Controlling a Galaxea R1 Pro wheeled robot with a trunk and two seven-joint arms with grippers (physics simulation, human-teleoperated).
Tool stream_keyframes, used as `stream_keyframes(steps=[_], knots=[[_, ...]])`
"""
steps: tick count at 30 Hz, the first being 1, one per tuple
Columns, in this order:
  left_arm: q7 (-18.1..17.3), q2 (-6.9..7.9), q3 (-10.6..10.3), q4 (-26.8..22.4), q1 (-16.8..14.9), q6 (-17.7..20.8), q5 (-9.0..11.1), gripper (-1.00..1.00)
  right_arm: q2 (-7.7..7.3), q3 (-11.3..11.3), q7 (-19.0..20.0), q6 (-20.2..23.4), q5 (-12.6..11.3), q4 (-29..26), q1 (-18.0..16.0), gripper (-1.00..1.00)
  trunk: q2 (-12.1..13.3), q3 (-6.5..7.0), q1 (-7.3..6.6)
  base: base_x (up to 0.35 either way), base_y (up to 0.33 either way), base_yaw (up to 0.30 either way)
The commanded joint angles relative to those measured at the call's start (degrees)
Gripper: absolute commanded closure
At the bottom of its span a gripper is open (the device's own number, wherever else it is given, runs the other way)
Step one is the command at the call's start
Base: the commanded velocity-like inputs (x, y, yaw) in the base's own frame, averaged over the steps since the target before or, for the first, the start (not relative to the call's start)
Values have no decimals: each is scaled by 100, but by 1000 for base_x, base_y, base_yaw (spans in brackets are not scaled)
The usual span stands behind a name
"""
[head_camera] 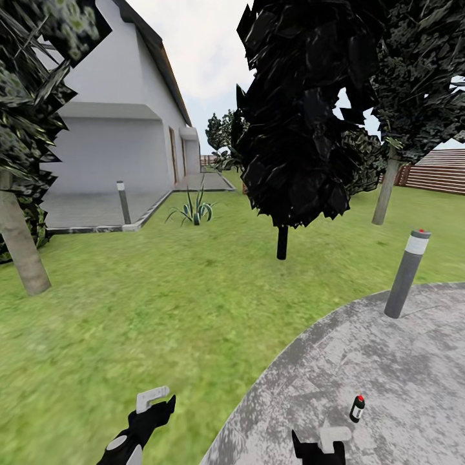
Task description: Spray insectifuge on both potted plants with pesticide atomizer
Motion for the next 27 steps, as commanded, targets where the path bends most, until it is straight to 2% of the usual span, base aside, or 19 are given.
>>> stream_keyframes(steps=[1, 16, 27], knots=[[-5, -1, 0, 3, -3, -15, 44, -100, -2, 2, 11, -19, -16, 3, -3, -100, -2, -6, -1, 10, 0, 0], [-5, 7, 8, 3, -3, -16, 42, -100, 0, 2, 11, -17, -17, 6, -3, -100, -2, -6, -1, 19, 3, 0], [-5, 8, 7, 3, -3, -16, 42, -100, 5, 5, 11, -19, -15, 8, -3, -100, -2, -6, -1, 191, 80, 0]])
